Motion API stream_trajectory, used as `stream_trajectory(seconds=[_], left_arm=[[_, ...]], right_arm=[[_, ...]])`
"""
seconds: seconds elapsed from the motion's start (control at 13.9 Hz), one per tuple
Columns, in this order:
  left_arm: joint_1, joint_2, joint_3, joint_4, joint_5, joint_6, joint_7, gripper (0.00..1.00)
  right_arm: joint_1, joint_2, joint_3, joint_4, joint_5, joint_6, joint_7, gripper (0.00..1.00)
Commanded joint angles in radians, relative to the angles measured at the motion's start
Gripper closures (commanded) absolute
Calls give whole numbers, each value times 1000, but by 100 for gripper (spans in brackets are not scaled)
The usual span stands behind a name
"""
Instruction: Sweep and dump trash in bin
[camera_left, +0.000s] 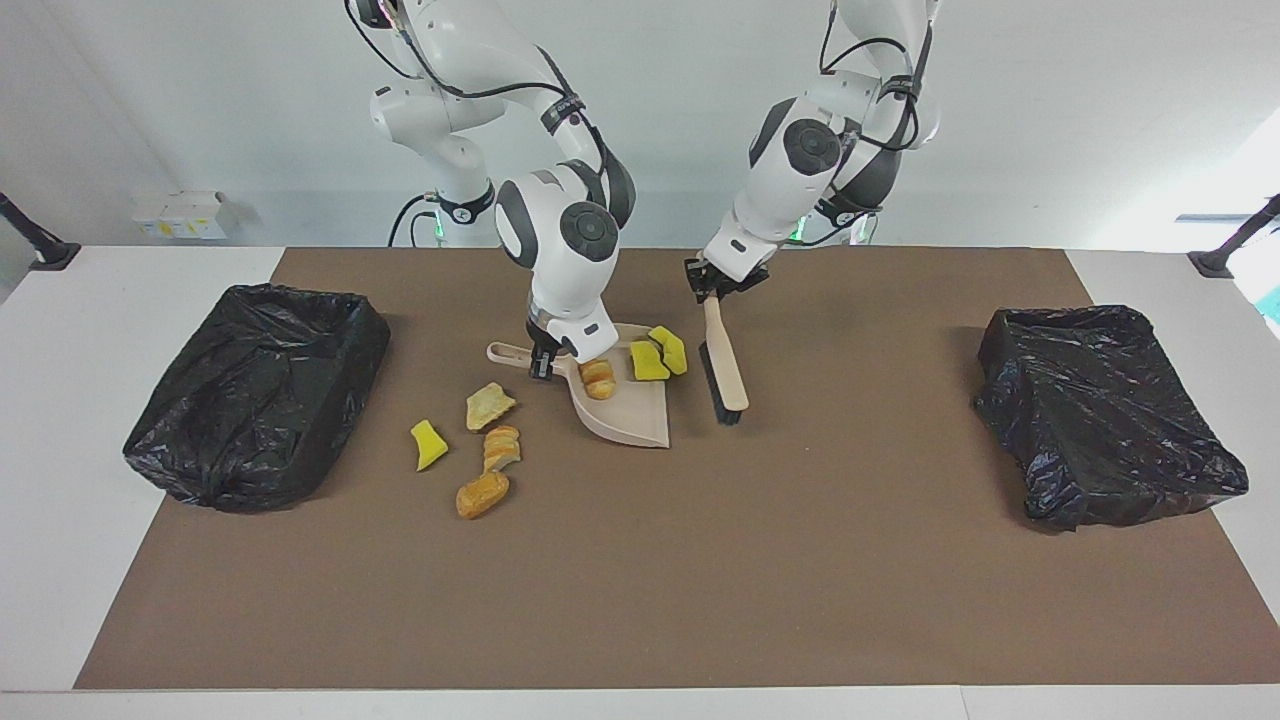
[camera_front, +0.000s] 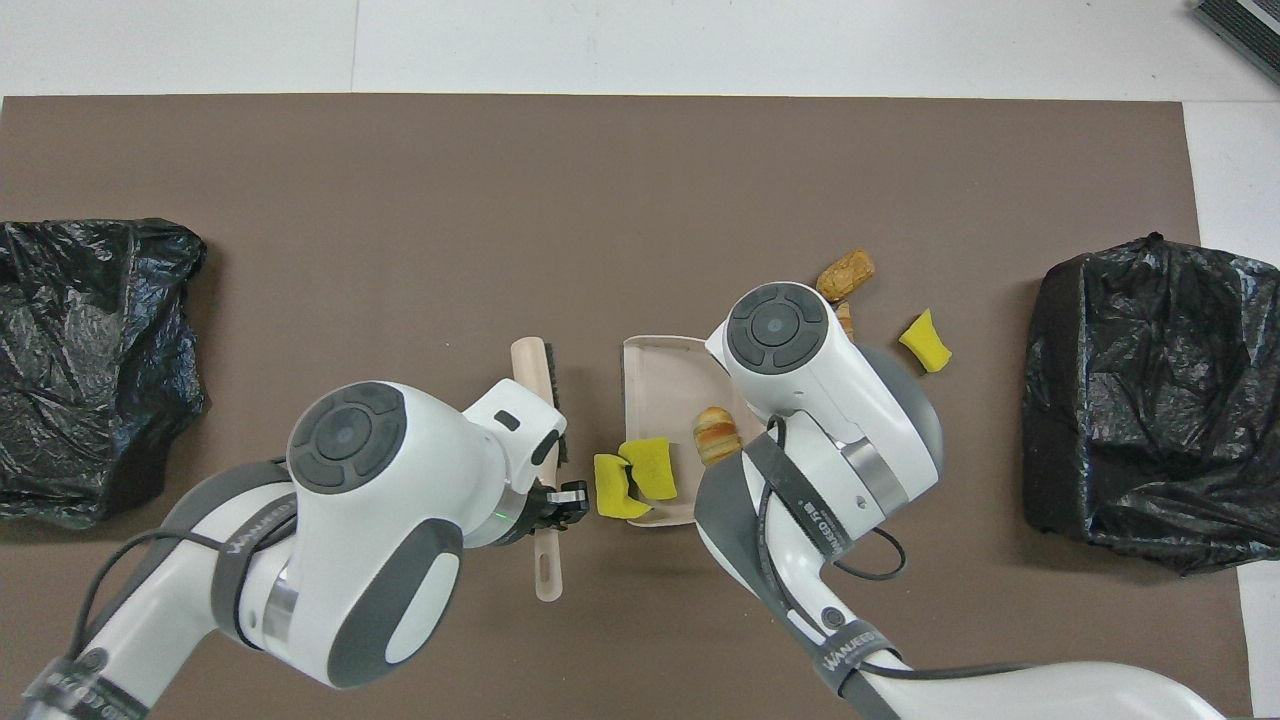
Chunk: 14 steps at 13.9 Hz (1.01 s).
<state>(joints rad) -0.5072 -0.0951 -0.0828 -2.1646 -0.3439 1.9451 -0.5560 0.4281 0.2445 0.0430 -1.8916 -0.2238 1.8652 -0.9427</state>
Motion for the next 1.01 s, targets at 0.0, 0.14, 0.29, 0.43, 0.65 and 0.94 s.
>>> stream_trajectory(seconds=[0.0, 0.14, 0.29, 0.43, 0.65, 0.94], left_arm=[[4, -96, -6, -76, -18, -93, -65, 100], [-49, -123, -15, -182, -18, -69, -87, 100], [-103, -115, -17, -208, -21, -14, -87, 100], [-181, -74, -15, -222, -23, 52, -76, 100], [-209, -42, -18, -215, -44, 141, -50, 100], [-246, -2, -20, -175, -87, 274, 31, 100]], right_arm=[[1, -13, 6, -23, -11, 20, 39, 100], [1, -13, 6, -23, -11, 20, 39, 100], [1, -13, 6, -23, -9, 19, 39, 100], [1, -13, 6, -23, -9, 20, 39, 100], [1, -13, 6, -23, -9, 20, 39, 100], [1, -13, 6, -23, -9, 19, 39, 100]])
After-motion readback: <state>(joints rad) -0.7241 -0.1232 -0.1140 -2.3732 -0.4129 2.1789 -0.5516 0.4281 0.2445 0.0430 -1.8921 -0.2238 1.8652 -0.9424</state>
